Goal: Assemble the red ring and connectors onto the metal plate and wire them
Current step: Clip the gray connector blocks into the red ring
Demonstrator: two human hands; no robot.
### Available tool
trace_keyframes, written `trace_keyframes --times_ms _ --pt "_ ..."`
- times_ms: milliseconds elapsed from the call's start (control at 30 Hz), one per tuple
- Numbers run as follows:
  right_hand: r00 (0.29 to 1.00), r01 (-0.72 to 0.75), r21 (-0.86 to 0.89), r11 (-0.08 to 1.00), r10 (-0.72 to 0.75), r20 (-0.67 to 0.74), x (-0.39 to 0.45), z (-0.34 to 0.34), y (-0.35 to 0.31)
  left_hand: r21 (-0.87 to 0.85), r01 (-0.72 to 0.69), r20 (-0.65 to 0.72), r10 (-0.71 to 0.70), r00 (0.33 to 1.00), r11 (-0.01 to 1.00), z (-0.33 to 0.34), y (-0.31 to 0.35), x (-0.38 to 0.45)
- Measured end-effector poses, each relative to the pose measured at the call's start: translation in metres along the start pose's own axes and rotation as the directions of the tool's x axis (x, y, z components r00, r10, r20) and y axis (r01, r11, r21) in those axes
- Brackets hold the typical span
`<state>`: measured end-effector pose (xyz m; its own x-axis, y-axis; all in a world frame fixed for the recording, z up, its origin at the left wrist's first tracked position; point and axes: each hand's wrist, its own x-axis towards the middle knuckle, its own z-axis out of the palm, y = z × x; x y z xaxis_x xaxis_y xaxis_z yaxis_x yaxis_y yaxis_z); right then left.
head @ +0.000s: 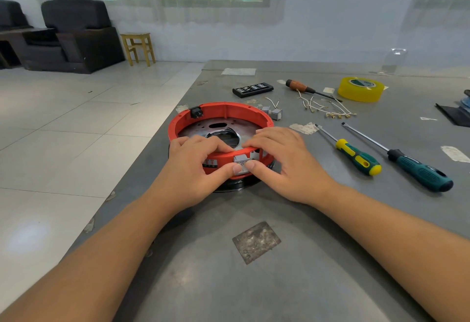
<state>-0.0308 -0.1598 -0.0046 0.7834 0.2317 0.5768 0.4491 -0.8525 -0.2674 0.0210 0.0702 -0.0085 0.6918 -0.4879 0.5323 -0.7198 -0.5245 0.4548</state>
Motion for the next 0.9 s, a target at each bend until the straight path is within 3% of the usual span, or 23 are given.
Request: trace_keyframes --times_ms 433,900 --pt "0.999 0.033 -0.031 0.999 -0.034 -0.012 0.0004 -0.0015 -0.0003 -0.010 0.000 0.070 0.001 0.998 1.000 -0.0064 -0.0054 -0.0020" --pt "0.997 0.078 -0.073 0.994 -0.079 -0.009 0.0030 0.0000 0.0016 0.090 -0.104 0.009 0.103 0.995 0.991 -0.0045 -0.0009 -0.0016"
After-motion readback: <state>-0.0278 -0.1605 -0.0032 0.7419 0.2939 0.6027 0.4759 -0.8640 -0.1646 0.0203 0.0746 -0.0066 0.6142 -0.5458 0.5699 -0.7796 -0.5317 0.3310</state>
